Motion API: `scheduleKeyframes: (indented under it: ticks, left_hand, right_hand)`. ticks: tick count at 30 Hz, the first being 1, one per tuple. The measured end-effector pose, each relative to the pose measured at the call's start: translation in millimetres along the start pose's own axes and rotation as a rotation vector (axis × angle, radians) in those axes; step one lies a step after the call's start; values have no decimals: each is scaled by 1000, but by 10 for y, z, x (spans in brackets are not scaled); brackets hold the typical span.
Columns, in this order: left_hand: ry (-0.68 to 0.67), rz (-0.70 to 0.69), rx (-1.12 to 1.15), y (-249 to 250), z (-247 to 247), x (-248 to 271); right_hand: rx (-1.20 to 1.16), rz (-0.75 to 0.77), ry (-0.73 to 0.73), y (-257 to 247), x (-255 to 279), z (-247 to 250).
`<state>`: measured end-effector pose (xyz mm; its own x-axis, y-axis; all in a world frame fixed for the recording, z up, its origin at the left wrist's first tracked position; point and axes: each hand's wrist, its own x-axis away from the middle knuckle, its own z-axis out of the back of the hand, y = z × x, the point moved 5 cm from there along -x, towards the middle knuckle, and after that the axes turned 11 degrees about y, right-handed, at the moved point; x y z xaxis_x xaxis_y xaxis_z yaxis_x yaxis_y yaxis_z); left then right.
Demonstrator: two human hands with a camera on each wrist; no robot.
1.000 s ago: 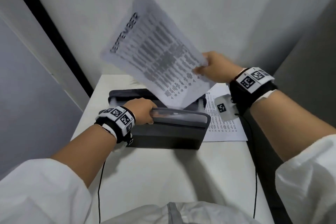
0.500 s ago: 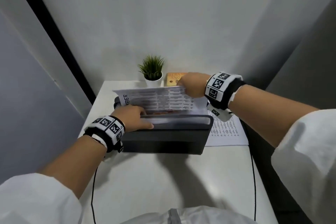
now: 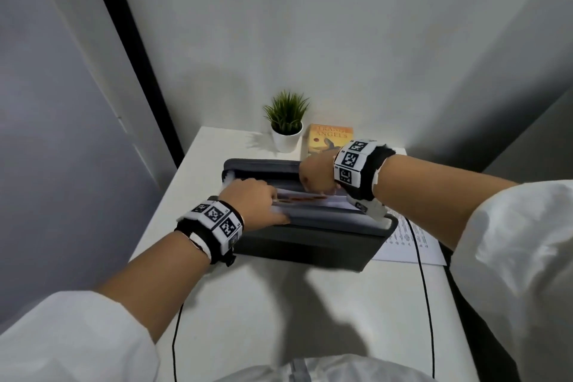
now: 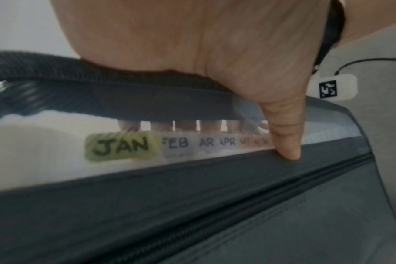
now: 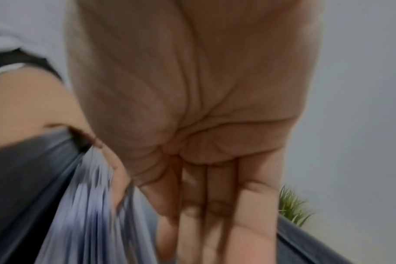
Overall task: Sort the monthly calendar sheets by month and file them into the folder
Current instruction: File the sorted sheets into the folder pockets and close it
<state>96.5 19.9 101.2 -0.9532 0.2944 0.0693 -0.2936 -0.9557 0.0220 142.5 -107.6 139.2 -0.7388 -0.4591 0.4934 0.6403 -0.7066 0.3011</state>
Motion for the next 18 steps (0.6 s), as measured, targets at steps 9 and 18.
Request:
scheduleKeyframes:
  ticks: [9, 18]
  left_hand:
    - [131, -203, 15, 22, -5, -10]
    - [-70, -113, 10, 9, -20, -3]
  right_hand:
    - [-116, 77, -105, 188, 124, -157]
    - [-312, -131, 90, 630, 448, -488]
